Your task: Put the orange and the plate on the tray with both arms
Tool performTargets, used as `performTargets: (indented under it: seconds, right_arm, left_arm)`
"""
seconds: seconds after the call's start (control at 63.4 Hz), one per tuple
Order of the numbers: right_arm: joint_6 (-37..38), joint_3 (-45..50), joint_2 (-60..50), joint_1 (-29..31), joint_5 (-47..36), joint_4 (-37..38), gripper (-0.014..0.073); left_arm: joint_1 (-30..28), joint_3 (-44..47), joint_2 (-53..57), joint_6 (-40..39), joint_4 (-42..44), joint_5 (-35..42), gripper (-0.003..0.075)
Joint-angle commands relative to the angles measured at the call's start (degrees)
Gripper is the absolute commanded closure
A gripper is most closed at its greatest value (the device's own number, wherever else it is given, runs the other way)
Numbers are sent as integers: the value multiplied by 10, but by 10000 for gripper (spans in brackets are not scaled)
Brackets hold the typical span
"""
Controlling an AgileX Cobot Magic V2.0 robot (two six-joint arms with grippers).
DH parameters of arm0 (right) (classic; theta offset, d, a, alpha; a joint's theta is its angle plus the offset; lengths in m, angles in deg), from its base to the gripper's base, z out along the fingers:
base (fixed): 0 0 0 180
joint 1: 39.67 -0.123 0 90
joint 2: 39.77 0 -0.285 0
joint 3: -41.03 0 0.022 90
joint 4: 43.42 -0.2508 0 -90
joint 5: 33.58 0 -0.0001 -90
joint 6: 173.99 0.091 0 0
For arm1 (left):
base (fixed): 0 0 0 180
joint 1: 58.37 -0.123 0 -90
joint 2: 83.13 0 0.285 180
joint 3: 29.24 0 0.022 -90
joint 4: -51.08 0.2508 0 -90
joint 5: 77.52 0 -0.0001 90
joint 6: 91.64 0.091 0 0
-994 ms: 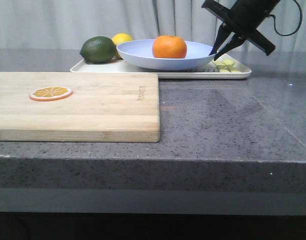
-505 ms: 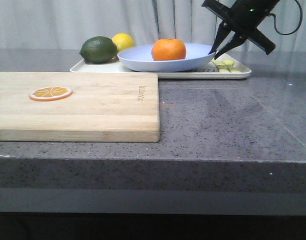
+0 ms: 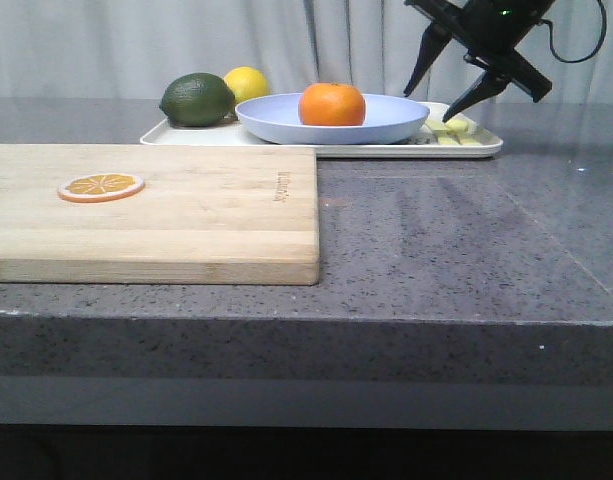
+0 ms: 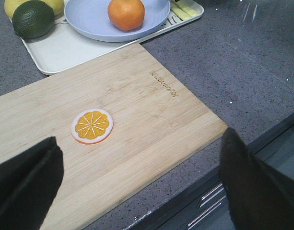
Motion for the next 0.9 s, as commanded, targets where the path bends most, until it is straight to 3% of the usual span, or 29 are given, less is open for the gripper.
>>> performTargets:
  seconds: [0.0, 0.615, 0.725, 0.883]
  right_arm:
    - [-12, -28, -58, 1, 4, -10, 173]
    - [-118, -26, -277, 1, 100, 149, 173]
    - [-149, 13, -322, 1, 113, 172, 173]
    - [-174, 145, -416, 1, 73, 184, 173]
  left_arm:
    - [0, -14, 1, -5, -1, 39, 78]
    - [0, -14, 1, -5, 2, 39, 79]
    - [0, -14, 1, -5, 2, 39, 79]
    - [0, -14, 1, -5, 2, 39, 79]
